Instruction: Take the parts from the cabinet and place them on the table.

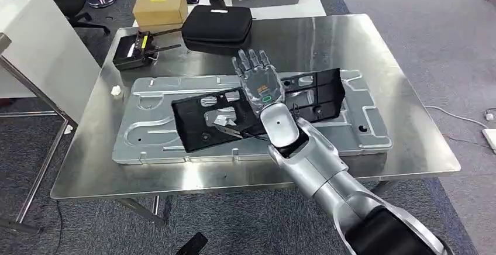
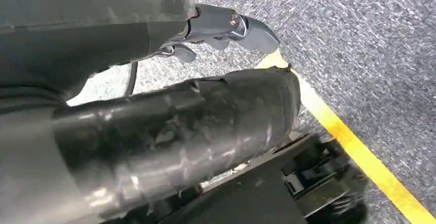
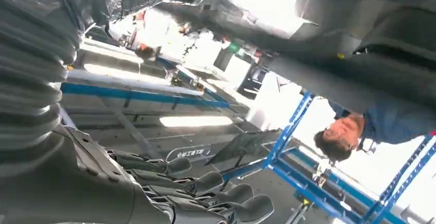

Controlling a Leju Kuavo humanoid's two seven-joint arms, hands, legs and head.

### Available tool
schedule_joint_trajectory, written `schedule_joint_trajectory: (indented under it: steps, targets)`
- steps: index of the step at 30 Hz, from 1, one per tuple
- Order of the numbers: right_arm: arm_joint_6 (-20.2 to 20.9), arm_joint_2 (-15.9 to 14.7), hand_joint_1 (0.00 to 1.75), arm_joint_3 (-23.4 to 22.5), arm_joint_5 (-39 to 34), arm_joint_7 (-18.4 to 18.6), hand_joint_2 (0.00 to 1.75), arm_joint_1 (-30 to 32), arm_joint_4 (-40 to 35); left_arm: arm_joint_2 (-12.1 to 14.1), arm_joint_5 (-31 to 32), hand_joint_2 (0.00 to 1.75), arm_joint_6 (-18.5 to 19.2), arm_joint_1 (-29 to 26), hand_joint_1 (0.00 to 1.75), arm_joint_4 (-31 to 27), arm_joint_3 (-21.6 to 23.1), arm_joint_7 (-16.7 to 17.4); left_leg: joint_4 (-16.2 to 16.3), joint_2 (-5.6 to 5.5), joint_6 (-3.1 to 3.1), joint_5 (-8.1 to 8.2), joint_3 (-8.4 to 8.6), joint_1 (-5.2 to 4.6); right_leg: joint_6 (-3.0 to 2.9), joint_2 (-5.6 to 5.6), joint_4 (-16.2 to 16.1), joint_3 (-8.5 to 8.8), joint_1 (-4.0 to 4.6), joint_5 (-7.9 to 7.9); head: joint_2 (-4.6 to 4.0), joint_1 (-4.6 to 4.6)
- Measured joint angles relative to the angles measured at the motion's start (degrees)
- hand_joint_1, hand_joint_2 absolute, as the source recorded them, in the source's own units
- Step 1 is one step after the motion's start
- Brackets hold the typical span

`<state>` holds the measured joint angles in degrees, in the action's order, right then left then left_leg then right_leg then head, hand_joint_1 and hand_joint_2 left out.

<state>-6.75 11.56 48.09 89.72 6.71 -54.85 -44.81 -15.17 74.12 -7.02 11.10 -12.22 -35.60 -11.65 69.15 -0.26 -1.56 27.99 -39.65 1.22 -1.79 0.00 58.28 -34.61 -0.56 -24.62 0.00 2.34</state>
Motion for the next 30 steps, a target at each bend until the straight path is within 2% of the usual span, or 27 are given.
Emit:
schedule_joint_trajectory:
  steps: [1, 2, 3, 4, 6, 8, 9, 11, 12, 13, 14, 15, 17, 18, 19, 21, 22, 23, 24, 25, 26, 27, 28, 29, 30]
  targets:
    - [0.41, 0.20, 0.00, 0.11, 0.00, 0.00, 1.75, -0.32, 0.33, 0.02, 0.02, 0.00, -0.04, 0.06, 0.00, 0.00, 0.04, 0.00, -5.67, 0.04, 0.07, -2.71, 2.80, 0.08, 0.23, 0.07, 0.34, 0.00, -0.07, -0.23, 0.00, -0.02]
    - [0.70, 0.28, 0.00, 0.41, 0.00, -0.04, 1.75, -0.69, 0.70, 0.02, 0.09, 0.00, -0.11, 0.07, 0.00, 0.00, 0.11, 0.00, -10.04, 0.09, 0.24, -3.35, 4.60, 0.12, 0.52, 0.09, 0.68, -0.12, -0.04, -0.52, 0.00, 0.02]
    - [1.15, 0.31, 0.00, 0.72, 0.02, -0.09, 1.75, -1.21, 1.13, 0.00, 0.13, 0.00, -0.13, 0.19, 0.00, 0.00, 0.22, 0.00, -10.62, -0.02, 0.54, -2.89, 5.17, -0.27, 0.85, 0.18, 1.12, -0.54, 0.42, -0.61, 0.00, -0.02]
    - [1.40, 0.37, 0.00, 1.01, 0.09, -0.29, 1.75, -1.43, 1.53, 0.02, 0.20, 0.00, -0.17, 0.22, 0.00, 0.00, 0.33, 0.00, -10.31, -0.15, 1.08, -3.00, 4.86, -0.26, 1.11, 0.22, 0.96, -0.66, 0.36, -0.44, 0.00, 0.04]
    - [1.97, 0.59, 0.00, 1.33, 0.15, -0.68, 1.75, -1.74, 2.21, 0.04, 0.28, 0.00, -0.26, -0.01, 0.00, 0.00, 0.44, 0.00, -10.32, -0.21, 1.59, -3.06, 4.71, -0.36, 1.54, 0.17, 0.74, -0.52, 0.36, -0.30, 0.00, 0.09]
    - [2.71, 0.74, 0.00, 2.16, 0.15, -1.22, 1.75, -2.51, 2.73, 0.00, 0.26, 0.00, -0.44, 0.05, 0.00, 0.00, 0.57, 0.00, -10.93, -0.13, 2.39, -3.52, 4.96, 0.00, 2.24, 0.09, 1.53, -0.94, 0.03, -1.08, 0.00, 0.06]
    - [3.08, 0.79, 0.00, 2.60, 0.15, -1.35, 1.75, -3.08, 2.90, 0.00, 0.28, 0.00, -0.46, 0.16, 0.00, 0.00, 0.61, -0.02, -10.96, -0.13, 2.77, -3.55, 4.95, 0.01, 2.48, 0.06, 3.81, -1.97, 0.04, -2.73, 0.00, 0.11]
    - [3.36, 0.87, 0.00, 3.59, 0.11, -1.75, 1.75, -3.82, 3.28, 0.00, 0.26, 0.00, -0.46, 0.15, 0.00, 0.00, 0.63, -0.02, -10.93, -0.04, 3.05, -3.51, 4.88, -0.05, 2.88, 0.07, 13.29, -6.35, -0.06, -7.18, 0.00, 0.09]
    - [3.58, 0.87, 0.00, 4.02, -0.04, -1.86, 1.75, -3.85, 3.47, 0.02, 0.26, 0.00, -0.48, 0.09, 0.00, 0.00, 0.63, 0.00, -10.91, -0.03, 3.10, -3.48, 4.88, -0.07, 2.98, 0.06, 17.17, -8.27, -0.09, -8.37, 0.00, 0.09]
    - [3.71, 0.87, 0.00, 4.46, -0.26, -1.88, 1.75, -3.84, 3.69, 0.02, 0.20, 0.00, -0.52, 0.04, 0.00, 0.00, 0.63, 0.00, -10.88, -0.06, 3.10, -3.47, 4.88, -0.08, 3.00, 0.06, 18.95, -9.26, -0.14, -8.33, 0.00, 0.09]
    - [3.76, 0.87, 0.00, 4.85, -0.42, -1.86, 1.75, -3.89, 3.85, 0.02, 0.04, 0.00, -0.61, 0.01, 0.00, 0.00, 0.63, 0.00, -10.82, -0.12, 3.10, -3.46, 4.89, -0.09, 2.89, 0.06, 17.82, -8.91, -0.15, -6.89, 0.00, 0.11]
    - [3.60, 0.87, 0.00, 5.09, -0.86, -1.64, 1.75, -4.04, 3.89, 0.02, -0.24, 0.00, -0.63, 0.01, 0.00, 0.00, 0.63, 0.00, -10.77, -0.19, 3.06, -3.40, 4.92, -0.11, 2.67, 0.07, 14.27, -7.25, -0.14, -4.55, 0.00, 0.09]
    - [2.55, 0.90, 0.00, 5.20, -1.99, -0.63, 1.75, -4.34, 3.58, 0.02, -0.57, 0.00, -0.83, 0.01, 0.00, 0.00, 0.63, -0.11, -10.71, -0.24, 2.88, -3.26, 5.08, -0.17, 1.84, 0.07, 3.96, -2.25, 0.00, 0.27, 0.00, 0.09]
    - [1.70, 0.85, 0.00, 5.20, -2.63, -0.11, 1.75, -4.36, 3.06, 0.02, -0.77, 0.00, -0.92, -0.03, 0.00, 0.00, 0.61, -0.20, -10.67, -0.23, 2.67, -3.17, 4.97, -0.34, 1.46, 0.09, 1.64, -1.09, 0.46, -0.37, 0.00, 0.09]
    - [1.00, 0.81, 0.00, 5.20, -3.15, 0.31, 1.75, -4.32, 2.51, 0.04, -0.90, 0.00, -1.07, -0.02, 0.00, 0.00, 0.61, -0.26, -10.51, -0.21, 2.36, -3.16, 4.77, -0.51, 1.45, 0.12, 0.79, -0.86, 0.54, -0.34, 0.00, 0.07]
    - [-1.98, -0.02, 0.00, 4.77, -4.72, 1.59, 1.75, -3.37, 0.77, 0.09, -1.62, 0.00, -1.48, -0.20, 0.00, 0.00, 0.61, -0.59, -10.83, -0.13, 1.82, -3.28, 4.85, -0.34, 1.25, 0.29, 0.96, -1.02, 0.78, -0.39, 0.00, 0.07]
    - [-4.27, -0.70, 0.00, 4.11, -5.60, 2.17, 1.75, -2.43, -0.86, 0.09, -2.01, 0.00, -1.66, -0.33, 0.00, 0.00, 0.59, -0.90, -11.00, -0.13, 1.40, -3.33, 5.02, -0.44, 0.92, 0.27, 0.53, -0.83, 0.63, -0.18, 0.00, 0.09]
    - [-5.91, -1.31, 0.00, 3.36, -6.14, 2.36, 1.75, -1.49, -2.52, 0.15, -2.30, 0.00, -1.86, -0.55, 0.00, 0.00, 0.57, -1.09, -10.52, -0.01, 1.14, -2.74, 4.76, -0.21, 0.51, 0.08, -0.13, -0.30, 0.04, 0.15, 0.00, 0.04]
    - [-6.78, -1.86, 0.00, 2.84, -6.41, 2.36, 1.75, -0.94, -3.79, 0.17, -2.62, 0.00, -1.97, -0.73, 0.00, 0.00, 0.55, -1.22, -8.92, 0.00, 0.87, -1.53, 4.22, -0.24, 0.32, 0.12, -0.29, -0.20, 0.02, 0.19, 0.00, 0.07]
    - [-7.34, -2.29, 0.00, 2.45, -6.49, 2.36, 1.75, -0.59, -4.94, 0.20, -2.67, 0.00, -1.99, -0.82, 0.00, 0.00, 0.55, -1.25, -5.45, -0.02, 0.67, 0.52, 2.65, -0.19, -0.01, 0.07, -0.27, -0.24, 0.01, 0.19, 0.00, -0.02]
    - [-8.05, -2.65, 0.00, 2.23, -7.00, 2.36, 1.75, 0.04, -5.82, 0.33, -2.75, 0.00, -2.05, -0.92, 0.00, 0.00, 0.52, -1.25, -0.71, -0.02, 0.45, 2.77, 0.44, -0.09, -0.07, 0.07, -0.25, -0.24, 0.06, 0.15, 0.00, 0.00]
    - [-10.28, -3.15, 0.00, 1.72, -8.38, 2.25, 1.75, 1.37, -7.11, 0.42, -3.13, 0.00, -2.36, -1.06, 0.00, 0.00, 0.44, -1.38, 3.85, -0.02, 0.24, 4.48, -1.76, -0.07, -0.12, 0.07, -0.22, -0.24, 0.08, 0.11, 0.00, 0.00]
    - [-14.09, -3.83, 0.00, 0.70, -10.81, 1.29, 1.75, 3.49, -9.08, 0.50, -3.81, 0.00, -2.78, -1.26, 0.00, 0.00, 0.31, -1.62, 6.60, -0.01, 0.08, 4.92, -3.14, -0.06, -0.13, 0.06, -0.17, -0.21, 0.09, 0.08, 0.00, -0.02]
    - [-18.14, -4.56, 0.00, -0.86, -14.34, -0.49, 1.75, 6.12, -11.74, 0.57, -4.48, 0.00, -3.25, -1.54, 0.00, 0.00, 0.09, -1.94, 6.35, 0.00, 0.00, 4.01, -3.15, 0.00, -0.06, 0.05, -0.13, -0.14, 0.06, -0.02, 0.00, 0.00]
    - [-21.39, -5.37, 0.00, -3.04, -18.12, -2.50, 1.75, 9.34, -14.62, 0.70, -5.20, 0.00, -3.86, -1.85, 0.00, 0.00, -0.17, -2.29, 3.35, 0.02, -0.04, 1.90, -1.78, 0.10, 0.07, 0.05, -0.04, -0.02, 0.02, -0.18, 0.00, -0.02]
